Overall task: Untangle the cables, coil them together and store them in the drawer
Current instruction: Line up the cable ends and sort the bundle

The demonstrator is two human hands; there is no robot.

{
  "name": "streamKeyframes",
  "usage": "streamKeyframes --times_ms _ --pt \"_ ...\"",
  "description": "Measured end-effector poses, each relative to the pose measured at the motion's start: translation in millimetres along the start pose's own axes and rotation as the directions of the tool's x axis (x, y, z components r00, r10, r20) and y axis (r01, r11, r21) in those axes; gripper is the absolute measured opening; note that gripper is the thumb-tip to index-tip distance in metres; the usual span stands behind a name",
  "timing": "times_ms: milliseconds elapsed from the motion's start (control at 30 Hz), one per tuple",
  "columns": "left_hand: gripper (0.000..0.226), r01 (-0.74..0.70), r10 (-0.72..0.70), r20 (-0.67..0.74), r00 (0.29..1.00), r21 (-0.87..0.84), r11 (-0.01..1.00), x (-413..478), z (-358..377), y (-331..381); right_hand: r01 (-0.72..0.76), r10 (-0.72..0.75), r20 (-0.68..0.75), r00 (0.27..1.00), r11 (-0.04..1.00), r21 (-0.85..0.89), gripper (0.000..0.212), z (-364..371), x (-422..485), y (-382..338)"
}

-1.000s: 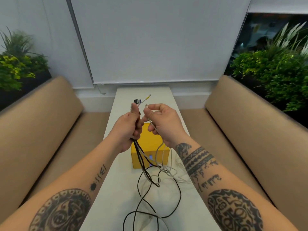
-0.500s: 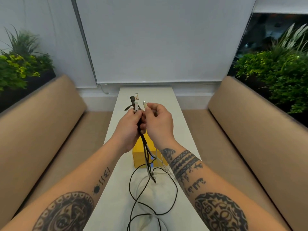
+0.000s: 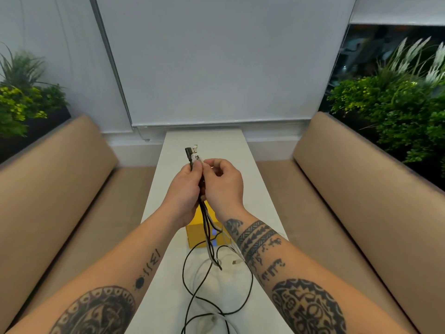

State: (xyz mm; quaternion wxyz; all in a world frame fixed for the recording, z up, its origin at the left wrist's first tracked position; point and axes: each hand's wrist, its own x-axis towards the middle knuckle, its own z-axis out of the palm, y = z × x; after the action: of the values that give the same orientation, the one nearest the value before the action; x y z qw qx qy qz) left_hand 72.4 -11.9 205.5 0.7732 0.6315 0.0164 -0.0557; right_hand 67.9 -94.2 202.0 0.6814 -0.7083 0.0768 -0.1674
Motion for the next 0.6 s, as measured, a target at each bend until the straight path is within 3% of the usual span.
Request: streamKeyframes --times_ms 267,367,433,500,600 --pt "0.026 -0.008 0.006 -0.096 0.995 -0.029 1.000 4.8 -4.4 8.6 0.056 -0.028 0.317 0.948 0.995 -0.079 0.033 -26.2 1.2 -4.1" --pt "0.029 -0.006 -0.020 -0.134 0.991 -0.190 0.982 12.2 -7.4 27.8 0.000 0.045 0.474 0.879 0.995 -0.095 0.044 -44.2 7.1 5.1" --pt "0.031 0.007 -0.053 -0.124 0.991 -0.346 0.938 15.9 -9.4 48.2 0.050 0.032 0.570 0.821 0.990 -0.128 0.030 -58.1 7.7 16.5" --pt "0.035 0.015 -0.061 -0.084 0.995 -0.463 0.886 16.6 -13.9 71.2 0.072 0.047 0.604 0.795 0.982 -0.172 0.023 -71.3 3.7 36.9" --pt "0.043 -0.010 0.013 0.004 1.000 -0.471 0.882 12.8 -19.4 102.8 0.033 0.111 0.517 0.849 0.965 -0.261 0.030 -90.2 -8.1 79.4"
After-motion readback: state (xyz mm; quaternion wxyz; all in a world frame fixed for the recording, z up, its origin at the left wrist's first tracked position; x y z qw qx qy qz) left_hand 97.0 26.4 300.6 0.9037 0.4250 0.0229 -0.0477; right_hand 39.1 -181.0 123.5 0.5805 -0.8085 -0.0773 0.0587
